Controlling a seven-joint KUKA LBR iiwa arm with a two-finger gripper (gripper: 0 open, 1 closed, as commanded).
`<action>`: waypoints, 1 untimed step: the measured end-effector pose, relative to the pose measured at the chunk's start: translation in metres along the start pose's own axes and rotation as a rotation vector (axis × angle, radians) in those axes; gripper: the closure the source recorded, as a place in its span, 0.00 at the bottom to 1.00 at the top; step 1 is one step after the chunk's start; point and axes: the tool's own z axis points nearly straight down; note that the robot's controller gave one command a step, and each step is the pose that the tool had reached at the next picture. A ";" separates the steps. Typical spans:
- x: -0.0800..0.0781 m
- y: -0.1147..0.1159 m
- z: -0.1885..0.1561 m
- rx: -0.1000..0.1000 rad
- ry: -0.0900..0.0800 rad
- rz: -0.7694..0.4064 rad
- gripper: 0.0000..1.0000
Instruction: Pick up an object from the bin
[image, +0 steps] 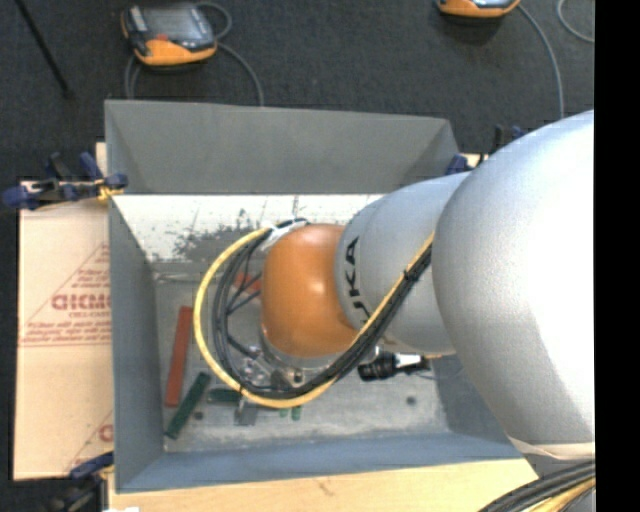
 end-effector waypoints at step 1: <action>-0.003 0.005 -0.040 -0.005 -0.011 -0.015 1.00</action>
Offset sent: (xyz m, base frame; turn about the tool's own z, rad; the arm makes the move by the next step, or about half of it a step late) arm 0.0090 -0.0037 0.1124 -0.0386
